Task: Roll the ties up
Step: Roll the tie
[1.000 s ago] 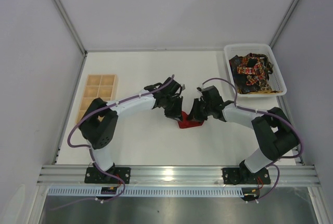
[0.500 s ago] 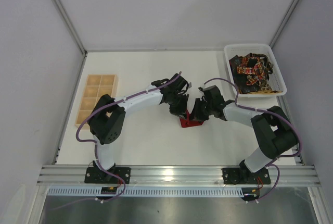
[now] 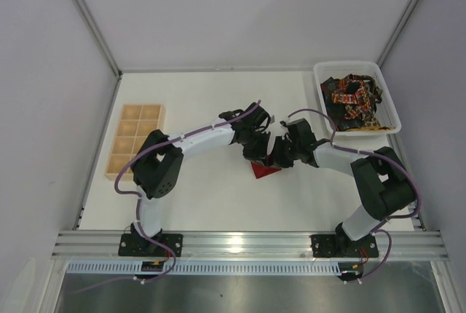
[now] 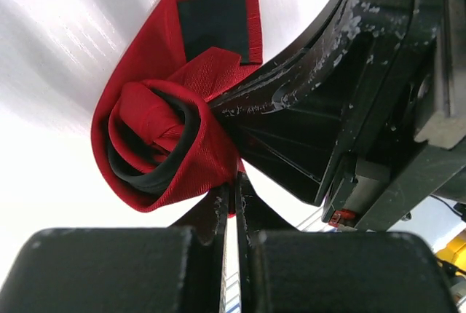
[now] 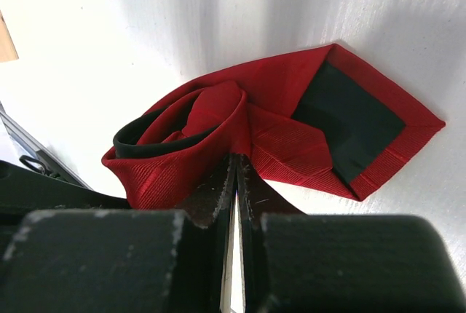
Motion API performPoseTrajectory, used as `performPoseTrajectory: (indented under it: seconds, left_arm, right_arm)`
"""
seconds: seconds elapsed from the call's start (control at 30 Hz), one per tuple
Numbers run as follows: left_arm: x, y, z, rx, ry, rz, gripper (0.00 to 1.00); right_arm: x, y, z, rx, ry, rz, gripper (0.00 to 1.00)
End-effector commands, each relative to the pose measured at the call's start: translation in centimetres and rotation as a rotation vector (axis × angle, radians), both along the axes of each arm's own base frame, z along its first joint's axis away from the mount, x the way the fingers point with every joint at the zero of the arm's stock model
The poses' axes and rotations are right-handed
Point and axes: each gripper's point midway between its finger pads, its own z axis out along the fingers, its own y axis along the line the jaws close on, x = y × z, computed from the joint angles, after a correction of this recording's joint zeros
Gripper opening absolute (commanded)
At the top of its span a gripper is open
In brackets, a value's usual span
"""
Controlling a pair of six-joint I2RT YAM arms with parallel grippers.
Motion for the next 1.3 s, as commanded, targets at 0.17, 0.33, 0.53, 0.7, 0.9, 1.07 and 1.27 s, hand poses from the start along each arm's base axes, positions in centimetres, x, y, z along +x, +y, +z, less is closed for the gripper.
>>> performPoseTrajectory:
  seconds: [0.17, 0.33, 0.53, 0.7, 0.9, 1.07, 1.27]
  left_arm:
    - [0.5, -1.2, 0.4, -0.016, -0.009, -0.024, 0.01]
    - [0.6, -1.3, 0.4, -0.018, -0.007, -0.027, 0.00]
    - [0.9, -1.7, 0.3, -0.024, -0.006, -0.032, 0.01]
    - [1.3, -2.1, 0.5, -0.029, -0.014, -0.033, 0.00]
    - [1.7, -2.2, -0.5, -0.014, -0.002, -0.037, 0.00]
    - [2.1, -2.4, -0.8, -0.010, -0.003, -0.042, 0.00]
    - [2.9, -3.1, -1.0, -0.018, -0.004, -0.041, 0.01]
  right_arm:
    - [1.4, -1.1, 0.5, 0.016, -0.026, -0.032, 0.05]
    - [2.2, -2.2, 0.4, -0.007, -0.022, -0.061, 0.05]
    - [2.4, -3.3, -1.3, -0.052, 0.023, -0.090, 0.04]
    - [1.3, -3.7, -2.9, -0.071, 0.083, -0.103, 0.01]
    - [0.1, -4.0, -3.5, -0.075, 0.127, -0.115, 0.00]
    - [-0.6, -4.2, -3.1, -0.063, 0.132, -0.128, 0.00]
    - [-0.8, -4.3, -3.4, -0.069, 0.137, -0.129, 0.00]
